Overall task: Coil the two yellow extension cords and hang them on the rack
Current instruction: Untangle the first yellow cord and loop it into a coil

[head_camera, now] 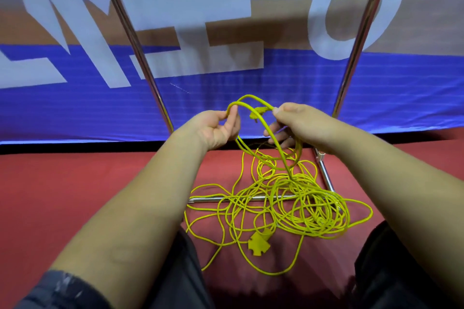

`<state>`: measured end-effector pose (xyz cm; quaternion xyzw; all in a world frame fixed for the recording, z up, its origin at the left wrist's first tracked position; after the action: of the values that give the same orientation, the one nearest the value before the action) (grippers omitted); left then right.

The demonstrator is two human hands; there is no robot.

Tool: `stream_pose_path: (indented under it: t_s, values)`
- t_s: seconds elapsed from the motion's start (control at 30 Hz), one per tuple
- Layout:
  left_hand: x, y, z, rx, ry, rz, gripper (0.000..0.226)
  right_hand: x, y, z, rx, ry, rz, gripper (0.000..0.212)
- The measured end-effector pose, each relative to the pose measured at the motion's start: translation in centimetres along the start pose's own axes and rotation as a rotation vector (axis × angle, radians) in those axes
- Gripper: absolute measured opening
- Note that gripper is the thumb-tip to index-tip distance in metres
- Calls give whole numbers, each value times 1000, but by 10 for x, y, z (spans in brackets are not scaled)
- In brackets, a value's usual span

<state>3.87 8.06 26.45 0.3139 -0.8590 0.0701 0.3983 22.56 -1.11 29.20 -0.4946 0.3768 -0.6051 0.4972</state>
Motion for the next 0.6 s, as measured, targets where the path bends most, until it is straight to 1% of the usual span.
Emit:
stream_pose_path:
  t_s: [0.07,0.13,0.2,0.23,0.27,0.33,0.4,0.47,0.53,0.6]
  values:
    - [3,4,2,81,-7,9,16,0,1,-13,-44,-64,-12,26]
    - [5,10,5,132,2,0,20,1,1,-23,-71,-98,-16,26]
    - [2,14,8,128,27,-36,27,1,0,-29,-77,-92,-6,25]
    - [0,14,10,88,37,-74,31,2,-2,-30,-71,-79,5,25]
    - [-1,14,10,13,38,-124,35,2,-3,-32,-55,-61,21,25]
    - [-4,10,7,-216,22,-216,39,1,-5,-32,-12,-17,59,25]
    - [-3,2,3,-424,3,-245,34,0,-6,-31,16,24,81,25]
    - [1,-3,-3,-617,-7,-269,38,-1,-5,-30,31,34,84,24]
    - [4,-7,-7,-751,-23,-318,37,-1,-5,-28,37,27,79,23]
    - [3,-9,-6,-825,-29,-361,26,-1,-5,-28,29,15,75,23]
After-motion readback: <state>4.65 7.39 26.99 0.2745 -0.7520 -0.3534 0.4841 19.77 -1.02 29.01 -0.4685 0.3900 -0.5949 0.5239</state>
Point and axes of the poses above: each hand's wrist, its own x-axis away from the middle knuckle, its own z-axis out of the back of the hand, y = z × x, the point moved 5 cm from there along -x, towards the middle knuckle, and after that the axes turned 2 degrees about x, right-handed, at the moved point
